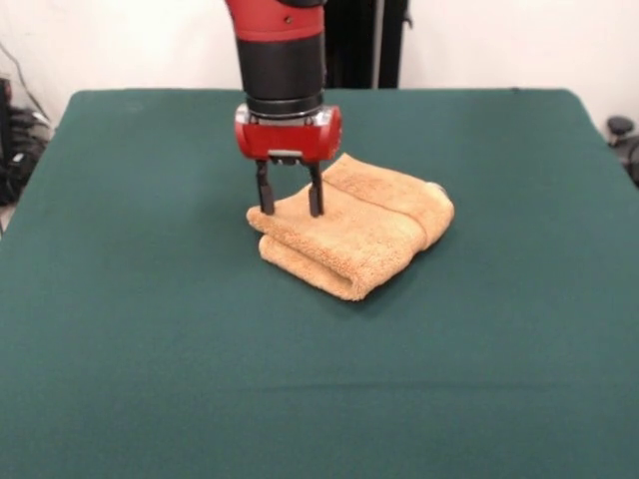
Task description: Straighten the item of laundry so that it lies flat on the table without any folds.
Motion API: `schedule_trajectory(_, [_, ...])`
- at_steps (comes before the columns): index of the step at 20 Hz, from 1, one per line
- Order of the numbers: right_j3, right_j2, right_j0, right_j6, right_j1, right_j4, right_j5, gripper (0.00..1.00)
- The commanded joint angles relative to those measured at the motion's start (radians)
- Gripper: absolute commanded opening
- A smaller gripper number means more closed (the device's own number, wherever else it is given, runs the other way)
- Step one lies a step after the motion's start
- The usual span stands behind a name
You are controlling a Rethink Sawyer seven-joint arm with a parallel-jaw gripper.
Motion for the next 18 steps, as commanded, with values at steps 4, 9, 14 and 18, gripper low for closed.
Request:
schedule_trajectory(4, [0.009,0.143,0.006,0.049,-0.043,-0.036,0.171,1.0])
schedule_trajectory(9, [-0.013,0.136,0.015,0.049,-0.024,-0.044,0.164,1.0])
schedule_trajectory(14, [-0.039,0.133,0.022,0.053,0.01,-0.05,0.134,1.0])
schedule_trajectory(18, [-0.046,0.131,0.025,0.06,0.029,-0.054,0.109,1.0])
